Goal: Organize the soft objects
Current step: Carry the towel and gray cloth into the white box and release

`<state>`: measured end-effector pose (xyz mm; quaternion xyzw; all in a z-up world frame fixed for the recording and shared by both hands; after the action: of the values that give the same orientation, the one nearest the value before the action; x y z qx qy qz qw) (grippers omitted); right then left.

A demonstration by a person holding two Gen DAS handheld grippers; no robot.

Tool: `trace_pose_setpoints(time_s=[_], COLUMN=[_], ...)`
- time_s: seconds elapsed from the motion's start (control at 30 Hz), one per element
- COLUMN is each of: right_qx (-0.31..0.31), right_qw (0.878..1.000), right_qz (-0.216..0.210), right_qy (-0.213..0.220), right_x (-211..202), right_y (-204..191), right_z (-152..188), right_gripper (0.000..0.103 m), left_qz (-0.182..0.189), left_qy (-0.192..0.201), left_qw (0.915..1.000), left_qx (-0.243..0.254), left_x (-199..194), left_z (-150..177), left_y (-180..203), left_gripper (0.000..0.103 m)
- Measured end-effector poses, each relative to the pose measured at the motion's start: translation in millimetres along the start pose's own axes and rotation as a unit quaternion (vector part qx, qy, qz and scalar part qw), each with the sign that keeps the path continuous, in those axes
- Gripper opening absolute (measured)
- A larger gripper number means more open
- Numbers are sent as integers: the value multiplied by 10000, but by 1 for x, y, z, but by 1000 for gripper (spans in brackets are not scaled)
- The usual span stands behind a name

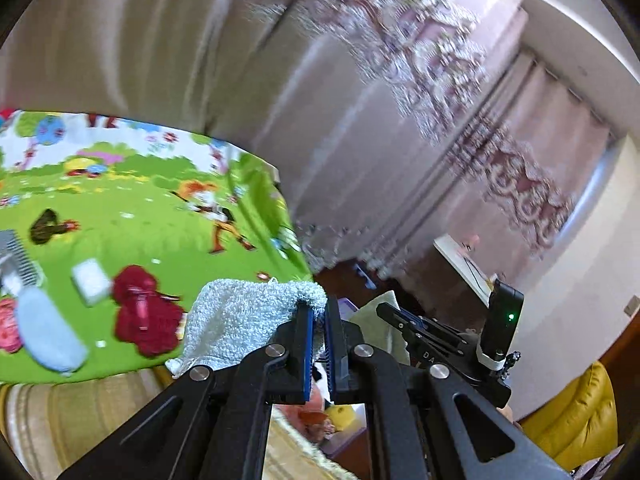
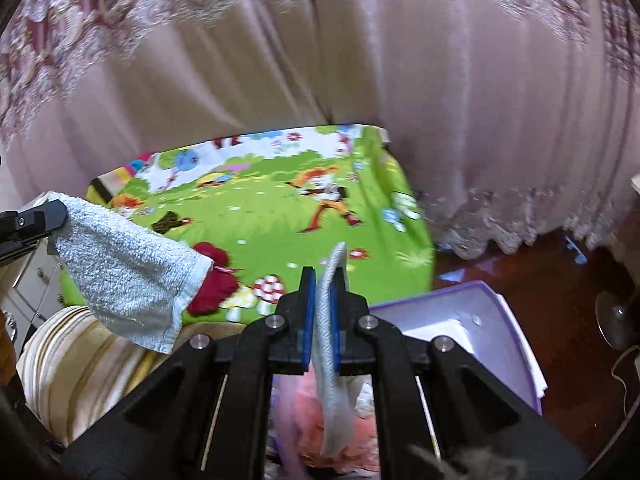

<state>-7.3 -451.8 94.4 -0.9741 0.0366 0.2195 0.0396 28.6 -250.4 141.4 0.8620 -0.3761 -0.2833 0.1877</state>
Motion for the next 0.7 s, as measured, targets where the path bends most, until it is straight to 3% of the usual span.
trace_pose_setpoints(time_s=[0.33, 0.7], right_qx=[345, 543], right_qw=[9970, 9923], right_qz=[669, 1063], right_qy=[-159, -335], right_x=[-7, -4], right_y=[67, 102], right_z=[24, 41], right_gripper=[9, 10], left_qz=[459, 722], left_qy=[-736, -1290], left_qw=[9957, 9884], left_qx=[317, 357], left_x=[90, 176], left_z=[27, 48], left_y=[47, 71], left_gripper=[5, 9])
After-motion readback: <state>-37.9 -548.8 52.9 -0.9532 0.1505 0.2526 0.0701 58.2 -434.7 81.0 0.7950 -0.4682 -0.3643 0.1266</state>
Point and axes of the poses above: each gripper's, at about its wrist camera, not at the fingertips, and x roughly the way its jaws point, y to its right, z to its underside, the point moved 6 cm from there along x, roughly the way its jaws point, and after that the axes turned 11 degrees about y, right-handed, at the moved point
